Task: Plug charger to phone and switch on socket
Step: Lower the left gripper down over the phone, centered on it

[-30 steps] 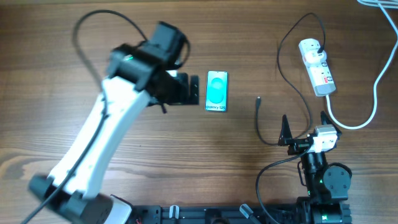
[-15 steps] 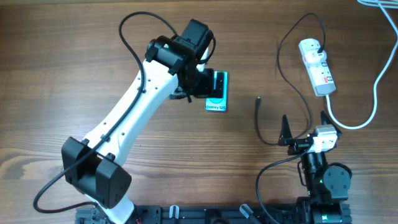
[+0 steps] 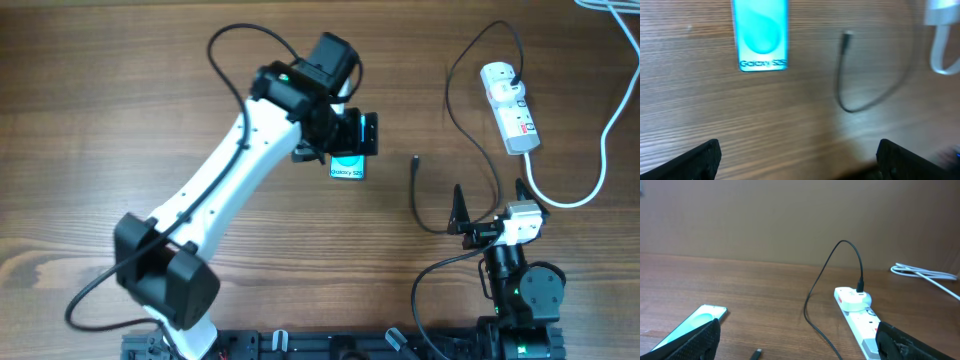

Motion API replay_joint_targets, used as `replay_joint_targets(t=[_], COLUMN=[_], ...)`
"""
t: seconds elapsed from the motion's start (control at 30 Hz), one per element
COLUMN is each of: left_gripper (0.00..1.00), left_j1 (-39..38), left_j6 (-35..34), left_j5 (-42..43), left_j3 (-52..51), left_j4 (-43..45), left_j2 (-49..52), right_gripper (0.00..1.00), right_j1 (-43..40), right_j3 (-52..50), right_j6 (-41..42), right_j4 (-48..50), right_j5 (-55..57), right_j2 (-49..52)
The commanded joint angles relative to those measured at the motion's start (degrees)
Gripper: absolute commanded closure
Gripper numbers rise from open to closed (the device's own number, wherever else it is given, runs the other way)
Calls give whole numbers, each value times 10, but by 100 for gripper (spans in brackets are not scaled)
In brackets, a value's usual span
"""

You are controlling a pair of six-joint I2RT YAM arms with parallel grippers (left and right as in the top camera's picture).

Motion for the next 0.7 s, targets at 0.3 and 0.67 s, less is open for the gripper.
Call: replay_joint_targets(t=[0.3,0.67], left_gripper=[0,0], left_j1=[-22,9], left_j6=[-14,-42], left_j5=[-178,-113], left_j3=[8,7], left_j4=[64,149], left_j2=[113,156], right_gripper=[0,0], right_j1=[3,3], right_j3=[-1,-1], right_j6=[-1,-1], right_j4=[1,1], right_j5=[6,5], right_j2=[-1,-1])
